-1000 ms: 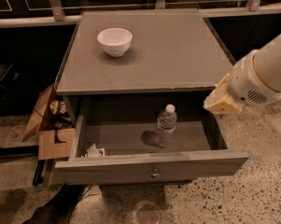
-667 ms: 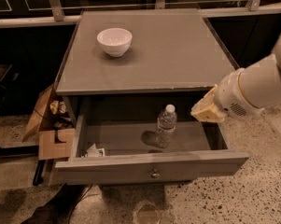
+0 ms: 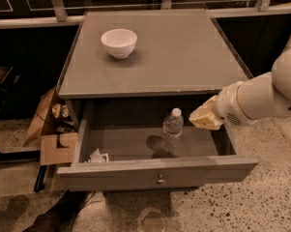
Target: Pick water bottle from top drawer and place on counter
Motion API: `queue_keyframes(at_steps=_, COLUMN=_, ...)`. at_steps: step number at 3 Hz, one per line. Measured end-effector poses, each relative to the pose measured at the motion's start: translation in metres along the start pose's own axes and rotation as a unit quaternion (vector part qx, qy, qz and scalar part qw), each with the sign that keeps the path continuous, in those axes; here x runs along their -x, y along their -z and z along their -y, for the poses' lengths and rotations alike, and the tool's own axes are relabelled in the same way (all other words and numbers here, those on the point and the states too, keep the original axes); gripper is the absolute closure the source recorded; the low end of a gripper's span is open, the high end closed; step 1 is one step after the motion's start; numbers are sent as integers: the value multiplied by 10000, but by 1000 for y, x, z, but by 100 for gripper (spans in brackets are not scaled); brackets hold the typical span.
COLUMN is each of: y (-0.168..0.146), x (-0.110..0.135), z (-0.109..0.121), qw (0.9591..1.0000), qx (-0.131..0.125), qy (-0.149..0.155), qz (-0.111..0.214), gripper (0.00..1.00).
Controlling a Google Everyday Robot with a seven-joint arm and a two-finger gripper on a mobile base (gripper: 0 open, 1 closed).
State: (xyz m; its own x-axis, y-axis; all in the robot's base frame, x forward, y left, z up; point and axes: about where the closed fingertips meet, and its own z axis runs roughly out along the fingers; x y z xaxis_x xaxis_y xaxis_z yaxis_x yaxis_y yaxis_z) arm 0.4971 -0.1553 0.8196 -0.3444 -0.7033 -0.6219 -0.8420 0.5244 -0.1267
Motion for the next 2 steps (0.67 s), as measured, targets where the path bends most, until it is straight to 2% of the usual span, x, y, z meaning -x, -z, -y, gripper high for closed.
queue_keyframes(at_steps=1, y=-2, x=-6, z=0, qw=10000, qx=-50, qy=1, qz=-79, gripper=100)
queue_keyframes(at_steps=2, y=-17, x=-33, z=2, qw=9994, qx=-180, qy=-213, qz=-224, gripper=82)
